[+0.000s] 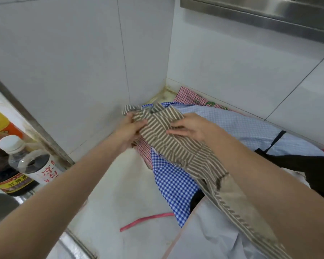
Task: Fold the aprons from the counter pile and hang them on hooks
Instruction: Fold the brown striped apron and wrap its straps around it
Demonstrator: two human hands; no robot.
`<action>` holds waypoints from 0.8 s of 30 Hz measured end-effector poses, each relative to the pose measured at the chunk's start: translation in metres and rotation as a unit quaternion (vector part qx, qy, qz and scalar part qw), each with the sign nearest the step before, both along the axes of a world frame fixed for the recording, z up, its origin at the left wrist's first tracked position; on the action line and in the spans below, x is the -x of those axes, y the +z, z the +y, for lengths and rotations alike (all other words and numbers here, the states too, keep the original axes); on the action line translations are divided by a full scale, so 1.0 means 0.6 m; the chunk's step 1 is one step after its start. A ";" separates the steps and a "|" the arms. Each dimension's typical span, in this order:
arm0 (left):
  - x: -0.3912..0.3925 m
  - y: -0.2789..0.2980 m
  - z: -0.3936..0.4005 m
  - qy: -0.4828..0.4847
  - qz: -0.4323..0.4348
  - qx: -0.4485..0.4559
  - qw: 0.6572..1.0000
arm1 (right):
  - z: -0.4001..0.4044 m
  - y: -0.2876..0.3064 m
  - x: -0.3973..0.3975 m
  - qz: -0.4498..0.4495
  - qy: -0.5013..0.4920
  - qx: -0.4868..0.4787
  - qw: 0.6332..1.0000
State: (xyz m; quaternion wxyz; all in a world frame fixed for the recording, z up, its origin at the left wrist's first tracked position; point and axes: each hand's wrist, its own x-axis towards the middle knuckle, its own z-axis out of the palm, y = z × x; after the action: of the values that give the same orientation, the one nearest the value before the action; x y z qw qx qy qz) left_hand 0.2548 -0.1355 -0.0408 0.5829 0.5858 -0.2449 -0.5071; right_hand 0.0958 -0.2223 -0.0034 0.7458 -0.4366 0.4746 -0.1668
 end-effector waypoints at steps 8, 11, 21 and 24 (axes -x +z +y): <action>0.086 -0.024 -0.100 0.060 -0.051 -0.065 0.995 | -0.061 0.035 0.046 0.033 -0.072 0.202 0.976; 0.176 -0.095 -0.031 -0.070 -0.011 -0.127 0.989 | -0.018 -0.020 0.117 0.200 0.049 0.277 0.939; 0.214 -0.152 -0.023 -0.052 -0.039 -0.160 0.985 | 0.126 -0.167 0.196 0.348 0.343 0.451 0.747; 0.220 -0.157 -0.037 0.006 0.007 -0.178 0.984 | 0.129 -0.159 0.237 0.381 0.286 0.449 0.756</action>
State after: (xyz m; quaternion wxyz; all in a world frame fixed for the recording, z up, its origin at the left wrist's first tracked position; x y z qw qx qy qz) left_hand 0.1228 -0.1580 -0.1350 0.4739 0.6778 -0.1432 -0.5436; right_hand -0.0466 -0.1449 -0.0989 0.2347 -0.8642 0.4432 0.0399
